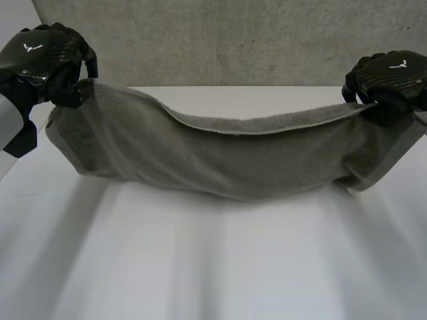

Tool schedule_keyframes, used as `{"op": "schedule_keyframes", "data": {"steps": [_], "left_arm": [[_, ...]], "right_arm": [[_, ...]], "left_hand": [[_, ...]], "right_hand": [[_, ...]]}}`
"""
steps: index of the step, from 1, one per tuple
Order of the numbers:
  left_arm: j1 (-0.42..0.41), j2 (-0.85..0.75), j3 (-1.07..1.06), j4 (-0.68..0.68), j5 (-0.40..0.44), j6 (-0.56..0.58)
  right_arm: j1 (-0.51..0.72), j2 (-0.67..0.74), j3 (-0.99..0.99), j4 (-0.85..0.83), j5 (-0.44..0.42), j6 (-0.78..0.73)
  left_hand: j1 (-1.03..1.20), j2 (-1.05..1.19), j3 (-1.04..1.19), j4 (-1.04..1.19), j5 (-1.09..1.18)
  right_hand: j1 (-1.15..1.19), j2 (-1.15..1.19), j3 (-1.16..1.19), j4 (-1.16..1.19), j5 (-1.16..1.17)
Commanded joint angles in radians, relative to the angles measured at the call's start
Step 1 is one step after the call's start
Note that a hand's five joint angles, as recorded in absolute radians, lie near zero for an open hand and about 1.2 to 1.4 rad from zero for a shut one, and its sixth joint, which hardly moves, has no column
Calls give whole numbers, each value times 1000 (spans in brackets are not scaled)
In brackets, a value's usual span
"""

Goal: Fold the towel.

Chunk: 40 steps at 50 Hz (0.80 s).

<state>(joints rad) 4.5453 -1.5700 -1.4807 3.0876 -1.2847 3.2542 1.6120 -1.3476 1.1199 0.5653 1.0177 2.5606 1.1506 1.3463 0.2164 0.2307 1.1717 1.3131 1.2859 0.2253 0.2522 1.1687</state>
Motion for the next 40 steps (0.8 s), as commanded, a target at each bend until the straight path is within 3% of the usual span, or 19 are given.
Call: {"op": "schedule_keyframes", "data": {"steps": [1, 4, 8, 15, 17, 20, 23, 25, 29, 31, 34, 40], "left_arm": [[11, -250, 199, 55, -1, 7], [5, -358, 301, 115, 1, 2], [-20, -444, 392, 195, -4, 4], [-41, -469, 481, 411, -30, 1], [-49, -432, 464, 437, -31, -2], [-49, -328, 390, 466, -18, -2], [-42, -266, 314, 491, -5, -2], [-40, -256, 280, 505, 11, -2], [-29, -248, 212, 514, 61, 2], [20, -245, 139, 514, 96, 5], [63, -240, 70, 507, 111, 7], [72, -240, -61, 505, 127, 13]], "right_arm": [[23, 197, -161, -41, 9, -88], [68, 294, -287, -74, 35, -102], [106, 418, -487, -206, 135, -103], [140, 416, -592, -496, 202, -74], [147, 331, -543, -625, 202, 11], [138, 272, -492, -647, 190, 70], [111, 191, -387, -648, 139, 174], [51, 168, -274, -651, 60, 226], [10, 147, -168, -647, -2, 219], [6, 133, -117, -645, -24, 205], [-9, 117, -5, -640, -36, 168], [-55, 82, 262, -642, -73, 37]], "left_hand": [[246, 50, -42, -56, 50], [246, 50, -42, -56, 50], [246, 50, -42, -56, 50], [246, 50, -42, -56, 50], [246, 50, -42, -56, 50], [246, 50, -42, -56, 50], [246, 50, -42, -56, 50], [246, 50, -42, -56, 50], [246, 50, -42, -56, 50], [246, 50, -42, -56, 50], [246, 50, -42, -56, 50], [246, 50, -42, -56, 50]], "right_hand": [[78, 106, -51, -78, 48], [78, 106, -51, -78, 48], [78, 106, -51, -78, 48], [78, 106, -51, -78, 48], [81, 109, -51, -78, 51], [81, 109, -51, -78, 51], [81, 109, -51, -78, 51], [83, 110, -51, -78, 53], [83, 110, -51, -78, 53], [83, 110, -51, -78, 53], [83, 110, -51, -78, 53], [83, 110, -51, -78, 53]]}}
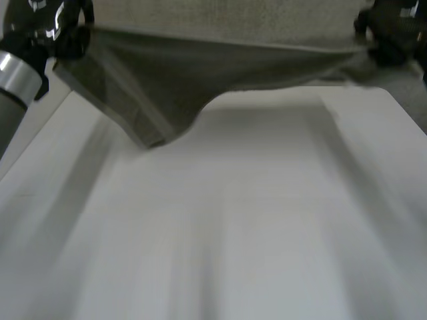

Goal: Fold the towel.

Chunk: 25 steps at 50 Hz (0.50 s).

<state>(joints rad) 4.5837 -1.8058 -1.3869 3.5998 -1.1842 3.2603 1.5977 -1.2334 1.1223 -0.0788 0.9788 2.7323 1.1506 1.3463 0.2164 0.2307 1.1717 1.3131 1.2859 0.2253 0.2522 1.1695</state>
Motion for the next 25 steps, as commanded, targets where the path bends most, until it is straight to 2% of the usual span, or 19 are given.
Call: {"op": "schedule_keyframes", "data": {"steps": [1, 7, 13, 21, 25], "left_arm": [[35, -4, -212, -6, 43, 12], [38, 0, -378, -10, 127, 65], [40, 69, -454, -75, 140, 108], [8, 190, -458, -194, 140, 105], [-16, 243, -457, -210, 140, 104]], "right_arm": [[-48, -44, 319, 2, -52, -172], [-84, -87, 459, 4, -114, -249], [-145, -168, 571, 5, -160, -261], [-205, -285, 605, 51, -163, -260], [-225, -310, 607, 79, -172, -260]], "left_hand": [[246, 50, -42, -56, 50], [246, 50, -42, -56, 50], [246, 50, -42, -56, 50], [246, 50, -42, -56, 50], [246, 50, -42, -56, 50]], "right_hand": [[83, 110, -51, -78, 52], [83, 110, -51, -78, 52], [83, 110, -51, -78, 52], [83, 110, -51, -78, 52], [83, 110, -51, -78, 52]]}}
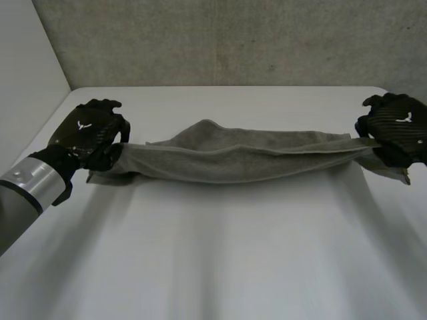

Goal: Fold the towel.

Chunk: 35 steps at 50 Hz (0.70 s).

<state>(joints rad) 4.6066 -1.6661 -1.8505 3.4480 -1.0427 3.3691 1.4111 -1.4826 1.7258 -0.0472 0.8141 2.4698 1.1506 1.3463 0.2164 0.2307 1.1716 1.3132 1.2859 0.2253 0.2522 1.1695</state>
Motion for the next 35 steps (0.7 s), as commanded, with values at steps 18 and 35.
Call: {"op": "schedule_keyframes", "data": {"steps": [18, 35], "left_arm": [[-155, 227, 31, -174, -43, -14], [-146, 88, 139, -279, -160, -77]], "right_arm": [[-287, -180, 26, 165, -199, -5], [-61, -79, -94, 207, -41, -6]], "left_hand": [[246, 50, -42, -56, 50], [246, 50, -42, -56, 50]], "right_hand": [[81, 109, -51, -78, 50], [58, 85, -51, -78, 27]]}}
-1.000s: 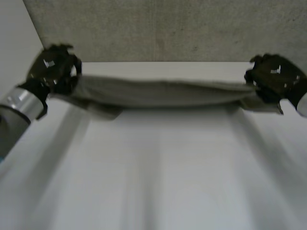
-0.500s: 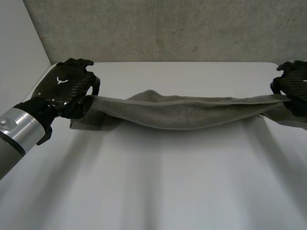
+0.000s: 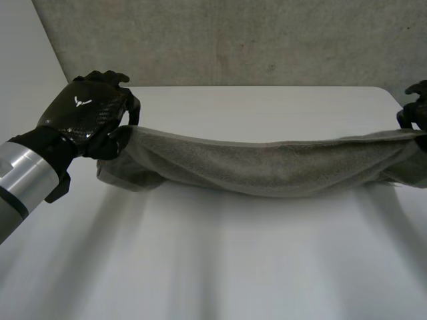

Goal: Fold the towel.

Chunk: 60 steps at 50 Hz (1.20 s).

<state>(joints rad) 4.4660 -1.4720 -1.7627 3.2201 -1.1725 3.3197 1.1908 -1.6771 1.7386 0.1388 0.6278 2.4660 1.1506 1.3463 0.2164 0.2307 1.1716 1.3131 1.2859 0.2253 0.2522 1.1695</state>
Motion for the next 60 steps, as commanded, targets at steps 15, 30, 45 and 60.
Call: {"op": "schedule_keyframes", "data": {"steps": [15, 30, 45, 60], "left_arm": [[-7, -214, 68, -143, -21, -31], [-1, -267, 123, -143, -32, -28], [6, -623, 749, -26, -47, -17], [39, -415, 636, 268, -3, -135]], "right_arm": [[263, 163, -174, 88, 286, -50], [277, 213, -175, 88, 285, -61], [503, 692, -1078, 49, 591, -98], [448, 492, -900, -179, 488, 286]], "left_hand": [[246, 50, -42, -56, 50], [246, 50, -42, -56, 50], [246, 50, -42, -56, 50], [246, 50, -42, -56, 50]], "right_hand": [[67, 94, -51, -78, 36], [64, 91, -51, -78, 33], [61, 88, -51, -78, 30], [64, 91, -51, -78, 33]]}}
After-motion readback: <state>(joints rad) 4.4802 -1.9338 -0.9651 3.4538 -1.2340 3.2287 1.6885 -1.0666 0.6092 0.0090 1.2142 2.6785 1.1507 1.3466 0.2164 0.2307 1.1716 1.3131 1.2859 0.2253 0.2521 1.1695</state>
